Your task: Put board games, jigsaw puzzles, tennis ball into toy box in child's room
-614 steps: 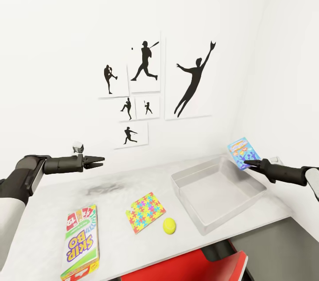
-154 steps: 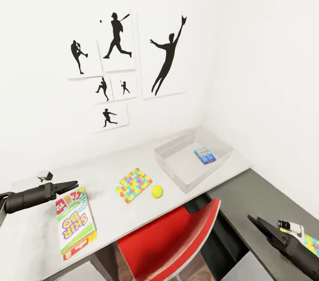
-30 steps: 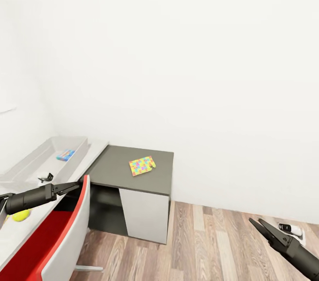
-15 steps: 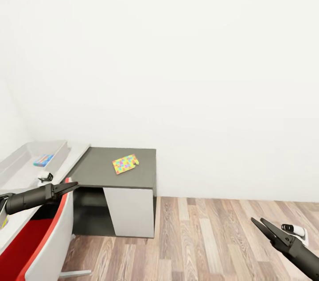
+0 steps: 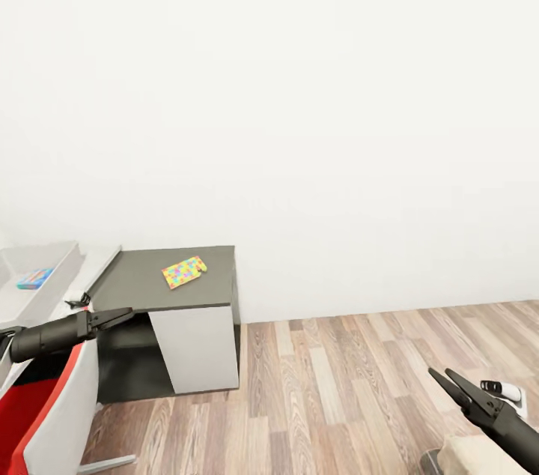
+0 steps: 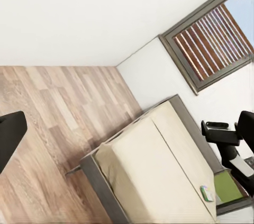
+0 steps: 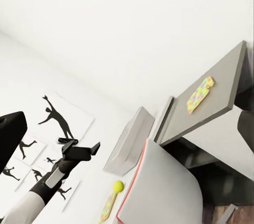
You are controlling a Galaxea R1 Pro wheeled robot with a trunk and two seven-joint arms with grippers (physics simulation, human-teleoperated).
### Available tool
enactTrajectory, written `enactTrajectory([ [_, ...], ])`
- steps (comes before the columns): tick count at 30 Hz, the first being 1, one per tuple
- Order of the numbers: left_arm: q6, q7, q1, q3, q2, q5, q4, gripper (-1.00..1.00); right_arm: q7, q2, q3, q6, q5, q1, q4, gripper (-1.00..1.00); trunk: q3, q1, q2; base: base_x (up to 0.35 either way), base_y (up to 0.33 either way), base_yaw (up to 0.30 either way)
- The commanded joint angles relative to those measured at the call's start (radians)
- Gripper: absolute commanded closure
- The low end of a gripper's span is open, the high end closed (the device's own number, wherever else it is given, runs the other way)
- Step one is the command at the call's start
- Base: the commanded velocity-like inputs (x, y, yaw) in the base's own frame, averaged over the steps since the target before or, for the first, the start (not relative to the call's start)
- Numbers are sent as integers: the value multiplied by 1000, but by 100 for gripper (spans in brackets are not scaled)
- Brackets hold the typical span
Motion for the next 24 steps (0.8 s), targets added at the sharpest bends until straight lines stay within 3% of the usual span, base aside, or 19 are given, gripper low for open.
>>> enactTrajectory([
  [1,11,-4,0,0,0,0,0,-100,2,-1,0,10,-2,-1,2,-100,-2,0,-2,-272,0,-275],
  [16,11,-4,0,-2,-4,-1,0,-100,2,-8,-14,11,-2,-1,23,-100,5,0,-2,-284,0,-273],
  [24,11,-4,0,-2,-5,-1,0,-100,2,-1,-14,10,0,-1,22,-100,5,0,-2,-294,0,-81],
])
